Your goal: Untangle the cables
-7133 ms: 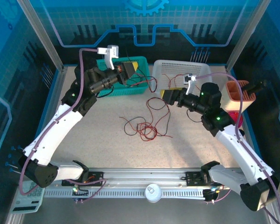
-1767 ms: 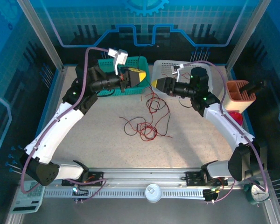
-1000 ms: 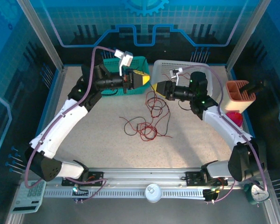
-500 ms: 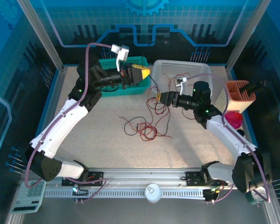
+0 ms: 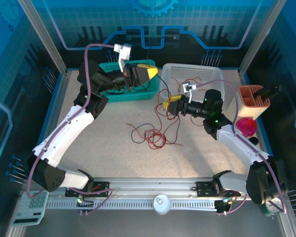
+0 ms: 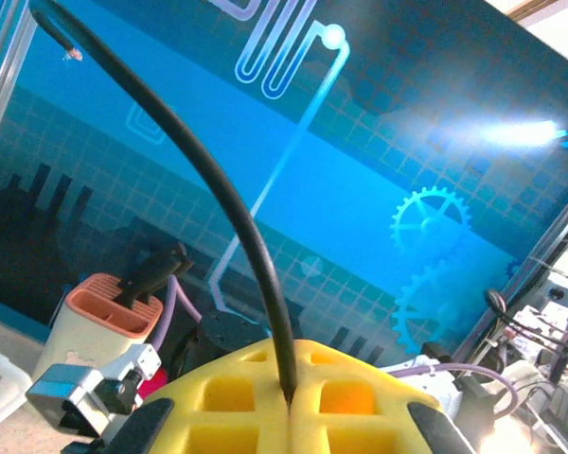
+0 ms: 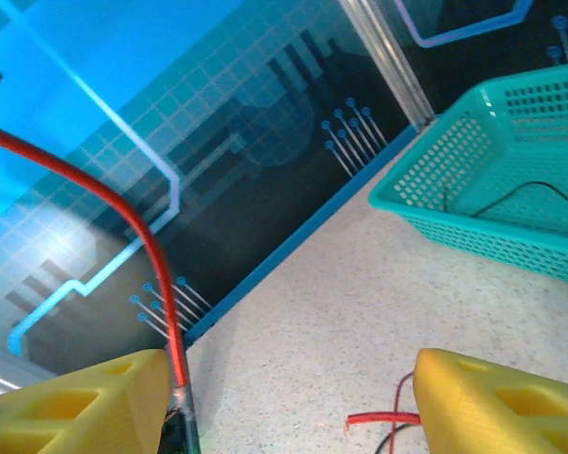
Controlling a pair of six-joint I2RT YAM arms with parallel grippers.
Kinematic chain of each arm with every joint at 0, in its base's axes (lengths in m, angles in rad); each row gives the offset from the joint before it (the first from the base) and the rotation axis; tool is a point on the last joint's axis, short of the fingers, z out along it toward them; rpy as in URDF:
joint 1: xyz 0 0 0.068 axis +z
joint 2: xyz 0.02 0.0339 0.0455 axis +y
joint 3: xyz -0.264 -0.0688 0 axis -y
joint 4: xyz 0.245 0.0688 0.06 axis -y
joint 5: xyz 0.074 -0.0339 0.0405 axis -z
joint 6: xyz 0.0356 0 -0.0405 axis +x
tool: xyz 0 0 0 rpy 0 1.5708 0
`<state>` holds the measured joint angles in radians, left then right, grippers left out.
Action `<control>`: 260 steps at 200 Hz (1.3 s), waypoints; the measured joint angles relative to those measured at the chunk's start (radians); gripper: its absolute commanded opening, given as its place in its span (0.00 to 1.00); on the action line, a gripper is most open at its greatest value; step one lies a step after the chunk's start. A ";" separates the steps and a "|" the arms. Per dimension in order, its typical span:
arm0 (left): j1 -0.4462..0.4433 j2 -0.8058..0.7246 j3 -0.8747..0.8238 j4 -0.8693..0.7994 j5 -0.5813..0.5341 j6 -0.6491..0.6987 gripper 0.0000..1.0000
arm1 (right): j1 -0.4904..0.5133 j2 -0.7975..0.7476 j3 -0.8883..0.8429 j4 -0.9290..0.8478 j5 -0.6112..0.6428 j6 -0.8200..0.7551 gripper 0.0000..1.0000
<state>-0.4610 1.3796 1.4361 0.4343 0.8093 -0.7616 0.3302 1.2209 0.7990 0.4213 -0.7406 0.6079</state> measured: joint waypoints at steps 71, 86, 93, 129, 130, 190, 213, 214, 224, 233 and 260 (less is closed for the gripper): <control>0.000 0.017 -0.015 0.085 0.000 -0.079 0.00 | 0.058 0.011 0.042 0.127 -0.046 0.029 0.71; 0.000 0.023 -0.019 0.092 0.000 -0.080 0.00 | 0.058 0.020 0.047 0.162 -0.050 0.047 0.71; 0.000 0.026 -0.020 0.095 0.001 -0.083 0.00 | 0.058 0.023 0.049 0.175 -0.053 0.055 0.71; -0.008 0.043 -0.026 0.111 0.001 -0.104 0.00 | 0.070 0.058 0.104 0.209 -0.053 0.081 0.70; -0.009 0.044 -0.026 0.111 0.000 -0.105 0.00 | 0.071 0.059 0.105 0.210 -0.053 0.082 0.70; -0.023 0.054 -0.026 0.121 0.000 -0.105 0.00 | 0.081 0.100 0.129 0.246 -0.045 0.098 0.46; -0.023 0.054 -0.026 0.121 0.000 -0.105 0.00 | 0.081 0.102 0.129 0.249 -0.042 0.111 0.25; -0.023 0.054 -0.026 0.121 0.000 -0.105 0.00 | 0.081 0.101 0.129 0.248 -0.041 0.110 0.24; -0.023 0.054 -0.026 0.121 0.000 -0.104 0.00 | 0.082 0.101 0.129 0.247 -0.037 0.100 0.13; -0.023 0.054 -0.026 0.118 0.000 -0.103 0.00 | 0.081 0.101 0.129 0.240 -0.028 0.106 0.06; -0.023 0.052 -0.026 0.078 -0.007 -0.073 0.00 | 0.068 0.094 0.114 0.192 0.018 0.080 0.00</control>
<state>-0.4835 1.4315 1.4101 0.5125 0.8021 -0.8349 0.3985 1.3148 0.9134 0.6136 -0.7227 0.6884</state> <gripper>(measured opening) 0.051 0.072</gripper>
